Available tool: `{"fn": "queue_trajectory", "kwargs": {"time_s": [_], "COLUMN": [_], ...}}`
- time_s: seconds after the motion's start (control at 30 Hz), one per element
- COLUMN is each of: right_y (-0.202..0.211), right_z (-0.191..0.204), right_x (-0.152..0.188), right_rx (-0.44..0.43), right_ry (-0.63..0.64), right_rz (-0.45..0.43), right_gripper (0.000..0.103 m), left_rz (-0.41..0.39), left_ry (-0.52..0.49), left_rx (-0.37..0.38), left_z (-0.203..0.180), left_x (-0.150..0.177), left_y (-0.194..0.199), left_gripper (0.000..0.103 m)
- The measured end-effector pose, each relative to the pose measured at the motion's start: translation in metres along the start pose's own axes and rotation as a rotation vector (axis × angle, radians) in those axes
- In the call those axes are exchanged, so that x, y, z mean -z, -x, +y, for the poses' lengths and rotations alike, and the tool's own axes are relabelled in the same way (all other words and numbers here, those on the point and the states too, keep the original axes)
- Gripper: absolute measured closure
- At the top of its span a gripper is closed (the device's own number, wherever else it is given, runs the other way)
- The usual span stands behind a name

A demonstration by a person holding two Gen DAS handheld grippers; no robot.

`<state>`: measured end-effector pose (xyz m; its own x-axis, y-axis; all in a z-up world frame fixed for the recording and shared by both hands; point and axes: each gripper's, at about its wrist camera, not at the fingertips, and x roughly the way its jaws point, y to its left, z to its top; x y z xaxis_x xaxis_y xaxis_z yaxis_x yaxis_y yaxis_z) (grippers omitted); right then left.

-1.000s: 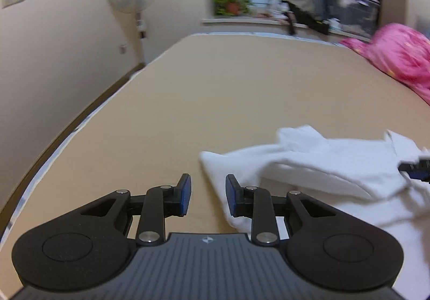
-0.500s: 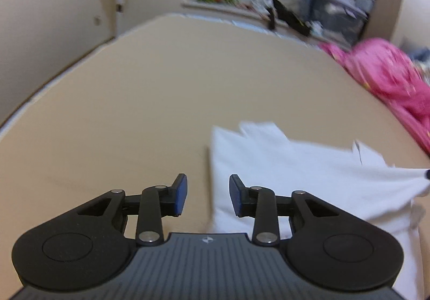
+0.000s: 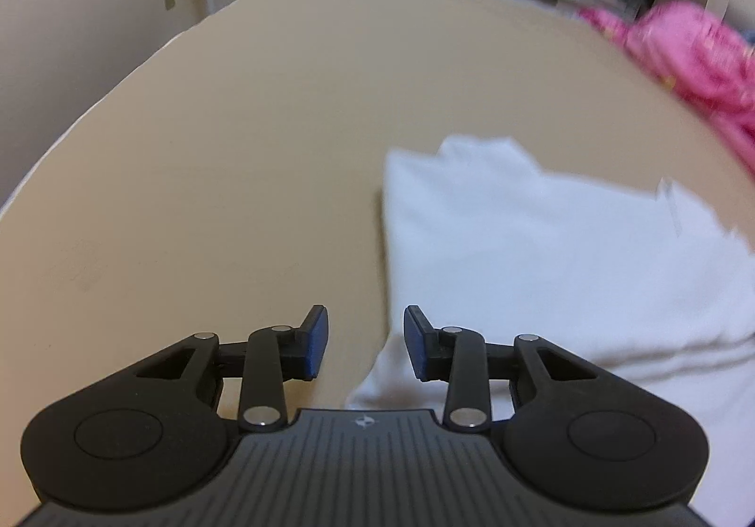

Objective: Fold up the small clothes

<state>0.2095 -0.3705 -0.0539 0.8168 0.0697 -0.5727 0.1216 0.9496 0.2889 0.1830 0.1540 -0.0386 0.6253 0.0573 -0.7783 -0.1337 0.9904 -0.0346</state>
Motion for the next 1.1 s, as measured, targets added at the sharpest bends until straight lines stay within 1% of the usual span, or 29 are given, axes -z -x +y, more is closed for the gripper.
{"fn": "queue_trajectory", "kwargs": {"time_s": [0.03,0.07,0.1,0.13,0.2,0.27,0.33,0.43,0.47,0.53,0.57,0.6,0.63,0.67,0.7,0.73,0.77,0.8,0.83,0.87,0.9,0.93,0.97,1.0,1.03,1.07,1.1], "right_y": [-0.009,-0.022,-0.034,-0.039,-0.034,-0.029,-0.032,-0.041,-0.043,-0.044,-0.046,-0.047,-0.048,-0.051,-0.052,-0.048,-0.042,-0.038,-0.033,-0.034,-0.042,-0.054,-0.059,-0.054,-0.051,-0.043,-0.038], "right_z": [-0.001,-0.005,-0.009,-0.012,-0.016,-0.017,-0.022,-0.032,-0.035,-0.034,-0.033,-0.031,-0.027,-0.024,-0.020,-0.018,-0.014,-0.009,-0.006,-0.002,0.000,-0.003,-0.007,-0.010,-0.010,-0.011,-0.013], "right_x": [0.002,0.008,0.015,0.018,0.016,0.014,0.016,0.018,0.016,0.010,0.009,0.009,0.008,0.006,0.003,0.001,-0.001,-0.004,-0.004,-0.002,0.000,0.005,0.008,0.006,0.001,-0.005,-0.008], "right_rx": [0.013,0.042,0.081,0.102,0.084,0.058,0.042,0.014,0.004,-0.012,-0.020,-0.026,-0.026,-0.026,-0.036,-0.029,-0.005,0.020,0.033,0.066,0.098,0.117,0.108,0.097,0.095,0.088,0.076], "right_ry": [0.009,0.019,0.024,0.017,-0.014,-0.018,-0.018,-0.047,-0.057,-0.069,-0.070,-0.062,-0.047,-0.031,-0.021,-0.019,-0.013,-0.001,0.011,0.030,0.051,0.057,0.037,0.023,0.026,0.023,0.009], "right_rz": [0.052,0.136,0.207,0.222,0.187,0.146,0.153,0.176,0.172,0.162,0.157,0.151,0.147,0.137,0.119,0.080,0.021,-0.029,-0.068,-0.083,-0.045,0.046,0.096,0.080,0.075,0.049,0.017], "right_gripper": [0.049,0.047,0.047,0.047,0.047,0.045,0.045,0.045,0.044,0.044,0.047,0.058,0.063,0.081,0.092,0.093,0.094,0.094,0.094,0.094,0.093,0.092,0.089,0.085,0.084,0.078,0.062], "left_rz": [-0.018,-0.031,-0.039,-0.044,-0.043,-0.034,-0.024,0.006,0.012,0.011,0.002,-0.002,-0.014,-0.041,-0.074,-0.105,-0.136,-0.173,-0.213,-0.198,-0.146,-0.091,-0.080,-0.102,-0.137,-0.155,-0.155], "left_ry": [0.009,0.017,0.025,0.038,0.083,0.131,0.158,0.181,0.189,0.189,0.175,0.161,0.147,0.136,0.136,0.153,0.177,0.185,0.163,0.129,0.130,0.158,0.189,0.197,0.191,0.184,0.180], "left_rx": [0.016,0.034,0.051,0.064,0.091,0.137,0.157,0.163,0.170,0.181,0.180,0.175,0.166,0.152,0.140,0.145,0.157,0.139,0.068,0.019,-0.003,0.010,0.038,0.061,0.097,0.143,0.201], "left_z": [0.002,0.003,0.004,0.003,0.006,0.010,0.011,0.013,0.015,0.014,0.012,0.010,0.009,0.008,0.009,0.011,0.013,0.014,0.012,0.011,0.014,0.020,0.025,0.026,0.022,0.017,0.011], "left_x": [-0.004,-0.009,-0.013,-0.020,-0.028,-0.036,-0.041,-0.044,-0.045,-0.046,-0.047,-0.049,-0.050,-0.053,-0.055,-0.058,-0.061,-0.062,-0.063,-0.064,-0.065,-0.065,-0.065,-0.066,-0.069,-0.070,-0.070], "left_y": [-0.002,-0.005,-0.010,-0.016,-0.027,-0.040,-0.053,-0.076,-0.079,-0.087,-0.089,-0.091,-0.092,-0.090,-0.085,-0.080,-0.076,-0.071,-0.067,-0.071,-0.079,-0.085,-0.084,-0.078,-0.068,-0.061,-0.056], "left_gripper": [0.063,0.062,0.061,0.061,0.061,0.060,0.059,0.059,0.061,0.074,0.096,0.099,0.100,0.101,0.101,0.101,0.102,0.103,0.103,0.103,0.103,0.103,0.103,0.102,0.102,0.099,0.094]}}
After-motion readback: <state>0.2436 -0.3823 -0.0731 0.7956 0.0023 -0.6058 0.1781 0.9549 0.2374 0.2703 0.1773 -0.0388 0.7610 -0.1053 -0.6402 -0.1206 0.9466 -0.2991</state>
